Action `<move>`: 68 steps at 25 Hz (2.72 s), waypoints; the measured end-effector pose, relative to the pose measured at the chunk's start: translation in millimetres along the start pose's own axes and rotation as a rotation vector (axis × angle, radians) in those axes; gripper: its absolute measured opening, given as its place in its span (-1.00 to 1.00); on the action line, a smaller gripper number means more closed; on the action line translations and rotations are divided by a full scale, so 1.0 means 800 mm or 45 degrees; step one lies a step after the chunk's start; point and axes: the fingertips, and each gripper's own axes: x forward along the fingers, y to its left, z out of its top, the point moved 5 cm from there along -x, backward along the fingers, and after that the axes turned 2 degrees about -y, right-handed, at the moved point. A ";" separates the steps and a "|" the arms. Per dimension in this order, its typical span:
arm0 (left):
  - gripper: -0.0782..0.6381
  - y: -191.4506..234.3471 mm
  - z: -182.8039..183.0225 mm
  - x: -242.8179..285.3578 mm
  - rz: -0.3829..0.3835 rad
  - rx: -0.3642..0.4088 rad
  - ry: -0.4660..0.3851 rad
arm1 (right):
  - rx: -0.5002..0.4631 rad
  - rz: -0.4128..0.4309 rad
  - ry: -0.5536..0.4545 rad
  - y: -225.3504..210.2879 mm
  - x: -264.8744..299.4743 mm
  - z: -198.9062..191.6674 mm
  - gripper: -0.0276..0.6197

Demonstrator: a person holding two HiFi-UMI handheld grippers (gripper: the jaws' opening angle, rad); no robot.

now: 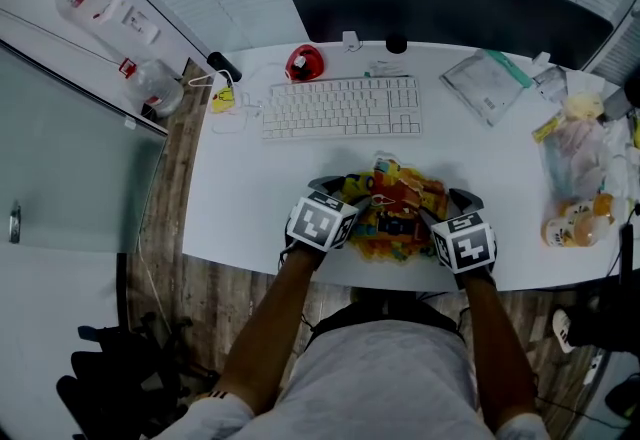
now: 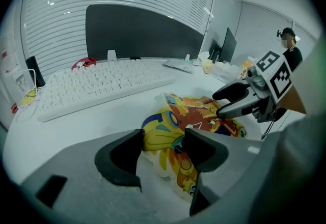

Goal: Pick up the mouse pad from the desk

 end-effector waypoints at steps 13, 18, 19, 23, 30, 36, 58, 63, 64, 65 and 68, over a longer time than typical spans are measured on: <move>-0.28 -0.010 0.015 -0.029 -0.123 0.155 -0.276 | -0.065 0.050 -0.004 -0.003 -0.005 -0.002 -0.11; -0.34 -0.017 0.018 -0.050 -0.166 0.297 -0.404 | -0.081 0.117 -0.027 -0.005 -0.011 -0.005 -0.11; -0.36 -0.018 0.018 -0.054 -0.181 0.319 -0.428 | -0.081 0.129 -0.038 -0.006 -0.013 -0.005 -0.11; -0.39 -0.026 0.023 -0.073 -0.267 0.403 -0.538 | -0.070 0.199 -0.092 -0.011 -0.020 -0.002 -0.11; -0.42 -0.038 0.025 -0.108 -0.404 0.527 -0.643 | -0.066 0.408 -0.149 -0.014 -0.032 -0.004 -0.11; -0.43 -0.048 0.029 -0.124 -0.491 0.503 -0.684 | -0.030 0.582 -0.218 -0.004 -0.040 0.001 -0.11; -0.31 -0.009 0.045 -0.144 -0.204 0.345 -0.787 | -0.346 0.531 -0.581 0.051 -0.113 0.075 -0.85; -0.20 0.000 0.047 -0.147 -0.152 0.323 -0.791 | -0.514 0.435 -0.604 0.059 -0.134 0.097 -0.86; -0.19 0.002 0.047 -0.147 -0.145 0.316 -0.792 | -0.530 0.426 -0.603 0.060 -0.137 0.100 -0.86; -0.17 0.004 0.047 -0.148 -0.141 0.308 -0.795 | -0.540 0.420 -0.602 0.059 -0.140 0.103 -0.86; -0.14 0.007 0.043 -0.149 -0.146 0.288 -0.788 | -0.551 0.416 -0.617 0.057 -0.149 0.108 -0.86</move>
